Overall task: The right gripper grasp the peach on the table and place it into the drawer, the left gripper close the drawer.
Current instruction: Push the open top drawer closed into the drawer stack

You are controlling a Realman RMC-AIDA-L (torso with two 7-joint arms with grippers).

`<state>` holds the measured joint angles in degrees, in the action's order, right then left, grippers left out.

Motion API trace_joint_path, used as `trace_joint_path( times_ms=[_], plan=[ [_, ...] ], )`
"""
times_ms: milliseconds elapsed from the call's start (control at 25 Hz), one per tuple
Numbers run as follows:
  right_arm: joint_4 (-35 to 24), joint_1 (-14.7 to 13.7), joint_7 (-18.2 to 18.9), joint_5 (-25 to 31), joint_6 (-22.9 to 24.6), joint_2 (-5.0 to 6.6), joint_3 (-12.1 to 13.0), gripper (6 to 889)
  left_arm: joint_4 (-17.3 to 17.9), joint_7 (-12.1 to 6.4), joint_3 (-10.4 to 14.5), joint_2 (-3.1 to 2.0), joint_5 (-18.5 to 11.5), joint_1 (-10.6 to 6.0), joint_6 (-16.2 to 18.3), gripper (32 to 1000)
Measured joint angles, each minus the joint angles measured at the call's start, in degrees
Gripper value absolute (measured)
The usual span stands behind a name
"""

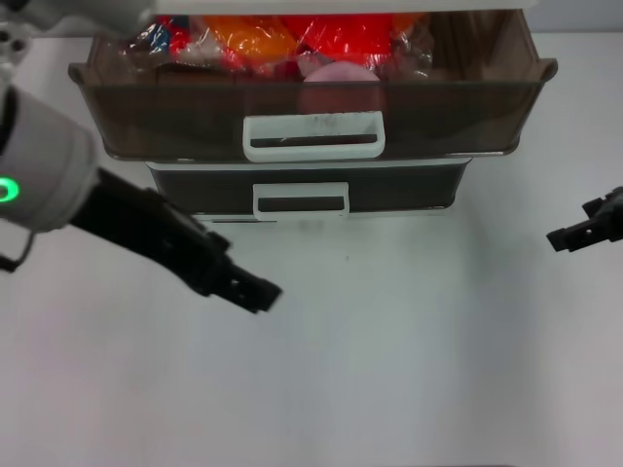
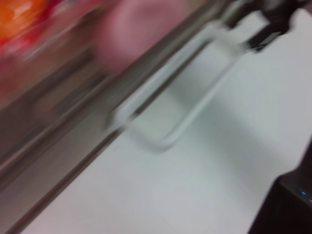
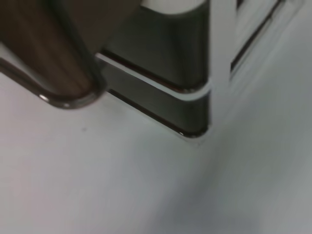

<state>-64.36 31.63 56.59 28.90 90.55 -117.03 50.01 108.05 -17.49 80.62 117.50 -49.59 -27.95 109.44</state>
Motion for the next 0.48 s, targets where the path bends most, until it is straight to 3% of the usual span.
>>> trace_joint_path(
  times_ms=[120,160,480],
  plan=[
    [0.0,0.3,0.1,0.0,-0.5,-0.21,0.0,767,-0.3,-1.16,3.1,0.01,-1.1,-3.37,-1.0,815],
    [0.1,0.3,0.2,0.0,-0.6,-0.23,0.0,767,-0.3,-1.16,3.1,0.01,-1.1,-3.37,-1.0,815],
    [0.4,0.5,0.2,0.0,-0.5,-0.41,-0.2,767,-4.1,-3.36,10.9,0.03,2.0,-7.38,-5.1,815]
  ],
)
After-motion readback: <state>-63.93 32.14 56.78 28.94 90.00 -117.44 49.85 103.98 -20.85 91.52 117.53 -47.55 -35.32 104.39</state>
